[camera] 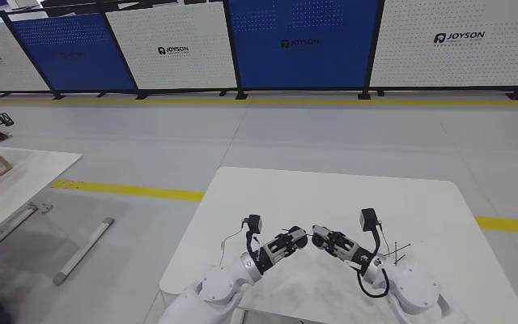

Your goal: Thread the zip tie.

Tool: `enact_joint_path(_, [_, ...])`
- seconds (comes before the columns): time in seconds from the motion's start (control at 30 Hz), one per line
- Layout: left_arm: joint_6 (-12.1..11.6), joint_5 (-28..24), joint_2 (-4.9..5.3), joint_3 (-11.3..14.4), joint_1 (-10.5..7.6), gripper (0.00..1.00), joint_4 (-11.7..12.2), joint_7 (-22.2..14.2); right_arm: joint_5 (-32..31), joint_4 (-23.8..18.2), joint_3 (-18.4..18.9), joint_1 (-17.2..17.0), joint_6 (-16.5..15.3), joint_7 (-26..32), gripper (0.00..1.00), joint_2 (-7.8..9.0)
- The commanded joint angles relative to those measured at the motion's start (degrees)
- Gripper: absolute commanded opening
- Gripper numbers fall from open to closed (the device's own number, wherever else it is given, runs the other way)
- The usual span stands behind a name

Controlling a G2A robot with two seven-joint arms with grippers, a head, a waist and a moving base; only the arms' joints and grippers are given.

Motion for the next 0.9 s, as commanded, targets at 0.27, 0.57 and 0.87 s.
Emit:
enact_joint_path(0.27, [2.63, 0.9, 0.58, -1.45, 0.6, 0.0, -0.32, -1.68, 5.33, -0.86, 8.06, -5.6, -5.02, -1.73, 1.0, 0.91])
enact_joint_path(0.57, [4.8, -0.63, 0.76, -1.46, 0.96, 0.0, -0.92, -3.98, 8.0, -1.8, 11.31, -8.25, -7.26, -1.14, 1.0, 1.37])
enact_joint_path(0.87, [4.87, -0.73, 0.72, -1.4, 0.94, 0.0, -1.05, -3.56, 8.0, -1.8, 11.31, -8.25, -7.26, -1.14, 1.0, 1.37])
